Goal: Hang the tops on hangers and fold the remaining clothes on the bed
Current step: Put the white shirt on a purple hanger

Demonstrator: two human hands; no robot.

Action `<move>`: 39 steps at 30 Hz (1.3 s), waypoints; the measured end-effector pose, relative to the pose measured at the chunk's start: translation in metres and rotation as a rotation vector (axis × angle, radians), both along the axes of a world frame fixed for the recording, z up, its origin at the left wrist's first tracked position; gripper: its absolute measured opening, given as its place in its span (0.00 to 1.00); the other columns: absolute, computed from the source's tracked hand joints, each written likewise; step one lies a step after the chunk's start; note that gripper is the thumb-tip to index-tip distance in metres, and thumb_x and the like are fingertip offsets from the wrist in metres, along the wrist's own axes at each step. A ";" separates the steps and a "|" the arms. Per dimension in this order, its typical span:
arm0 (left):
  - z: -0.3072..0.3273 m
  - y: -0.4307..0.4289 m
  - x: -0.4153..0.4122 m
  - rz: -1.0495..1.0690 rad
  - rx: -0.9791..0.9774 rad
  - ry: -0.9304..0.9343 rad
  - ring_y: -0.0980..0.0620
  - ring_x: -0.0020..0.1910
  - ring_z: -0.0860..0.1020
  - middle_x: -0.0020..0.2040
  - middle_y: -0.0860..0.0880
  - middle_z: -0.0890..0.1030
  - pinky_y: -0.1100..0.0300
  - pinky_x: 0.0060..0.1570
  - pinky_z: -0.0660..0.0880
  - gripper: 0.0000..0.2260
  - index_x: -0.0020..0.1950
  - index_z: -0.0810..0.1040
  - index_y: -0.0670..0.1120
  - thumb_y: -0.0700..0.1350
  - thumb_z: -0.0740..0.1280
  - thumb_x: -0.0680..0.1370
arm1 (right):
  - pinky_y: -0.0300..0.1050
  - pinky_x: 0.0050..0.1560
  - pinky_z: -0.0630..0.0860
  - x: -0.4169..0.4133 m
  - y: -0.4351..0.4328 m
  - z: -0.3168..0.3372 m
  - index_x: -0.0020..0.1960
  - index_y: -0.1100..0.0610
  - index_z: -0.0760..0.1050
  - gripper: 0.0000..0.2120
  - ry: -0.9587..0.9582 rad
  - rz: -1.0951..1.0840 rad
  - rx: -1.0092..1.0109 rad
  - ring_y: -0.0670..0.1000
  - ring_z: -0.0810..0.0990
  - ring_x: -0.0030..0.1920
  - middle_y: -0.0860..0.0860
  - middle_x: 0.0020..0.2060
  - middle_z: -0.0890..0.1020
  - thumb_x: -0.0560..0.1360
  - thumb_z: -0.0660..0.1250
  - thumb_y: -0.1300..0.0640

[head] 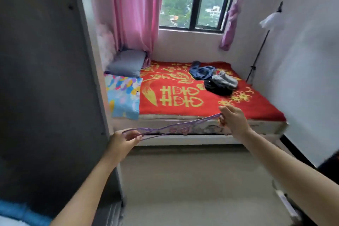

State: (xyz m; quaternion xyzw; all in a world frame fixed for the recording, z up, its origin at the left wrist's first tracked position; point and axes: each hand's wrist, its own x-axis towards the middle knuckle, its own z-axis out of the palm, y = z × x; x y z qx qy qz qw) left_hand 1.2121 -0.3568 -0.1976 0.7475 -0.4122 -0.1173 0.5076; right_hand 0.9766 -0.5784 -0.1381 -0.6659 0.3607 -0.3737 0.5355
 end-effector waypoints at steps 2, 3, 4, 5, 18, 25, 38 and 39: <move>0.003 -0.018 -0.029 -0.075 -0.018 0.055 0.65 0.31 0.76 0.27 0.58 0.79 0.71 0.36 0.72 0.14 0.34 0.80 0.51 0.33 0.71 0.71 | 0.37 0.23 0.67 -0.043 -0.008 -0.014 0.31 0.55 0.60 0.19 0.024 -0.116 0.056 0.44 0.65 0.20 0.45 0.19 0.65 0.79 0.61 0.61; 0.005 -0.036 -0.052 -0.144 -0.059 0.104 0.66 0.30 0.77 0.27 0.59 0.79 0.75 0.36 0.71 0.13 0.35 0.79 0.48 0.31 0.70 0.71 | 0.36 0.23 0.66 -0.077 -0.011 -0.018 0.31 0.55 0.61 0.18 0.040 -0.192 0.096 0.45 0.65 0.20 0.46 0.19 0.65 0.79 0.60 0.60; 0.008 -0.047 -0.069 -0.182 -0.092 0.132 0.67 0.30 0.77 0.27 0.60 0.80 0.76 0.36 0.71 0.13 0.35 0.79 0.47 0.29 0.69 0.71 | 0.36 0.23 0.66 -0.103 -0.014 -0.025 0.32 0.56 0.63 0.17 0.060 -0.237 0.118 0.45 0.65 0.19 0.47 0.19 0.65 0.79 0.60 0.60; 0.009 -0.054 -0.082 -0.198 -0.135 0.138 0.68 0.30 0.76 0.27 0.62 0.80 0.77 0.36 0.71 0.14 0.37 0.80 0.48 0.28 0.69 0.70 | 0.36 0.24 0.67 -0.121 -0.015 -0.030 0.33 0.57 0.65 0.16 0.151 -0.262 0.089 0.44 0.66 0.19 0.49 0.21 0.67 0.80 0.59 0.60; -0.008 -0.204 -0.379 -0.898 -0.247 0.134 0.64 0.34 0.76 0.37 0.60 0.81 0.74 0.37 0.68 0.29 0.37 0.81 0.68 0.29 0.70 0.70 | 0.44 0.38 0.74 -0.367 0.046 -0.002 0.54 0.45 0.72 0.24 0.619 -0.155 -0.289 0.50 0.77 0.34 0.55 0.34 0.78 0.70 0.56 0.30; -0.009 -0.238 -0.536 -0.912 -0.506 -0.138 0.51 0.54 0.69 0.50 0.48 0.79 0.57 0.55 0.67 0.16 0.51 0.83 0.44 0.51 0.64 0.71 | 0.33 0.28 0.63 -0.495 0.102 0.006 0.39 0.49 0.77 0.11 0.415 -0.837 -0.131 0.43 0.67 0.25 0.52 0.22 0.69 0.78 0.62 0.56; -0.071 -0.265 -0.697 -1.040 0.326 -0.436 0.46 0.50 0.74 0.52 0.44 0.75 0.54 0.40 0.69 0.11 0.57 0.70 0.44 0.49 0.60 0.78 | 0.32 0.17 0.58 -0.571 0.190 -0.024 0.40 0.58 0.69 0.10 -0.090 -1.543 0.114 0.41 0.61 0.18 0.48 0.18 0.68 0.80 0.58 0.60; -0.073 -0.270 -0.696 -1.035 0.323 -0.400 0.47 0.42 0.74 0.44 0.46 0.75 0.54 0.36 0.69 0.05 0.46 0.71 0.44 0.44 0.58 0.77 | 0.32 0.17 0.59 -0.572 0.187 -0.024 0.39 0.58 0.69 0.10 -0.085 -1.554 0.108 0.41 0.62 0.18 0.48 0.18 0.68 0.80 0.58 0.60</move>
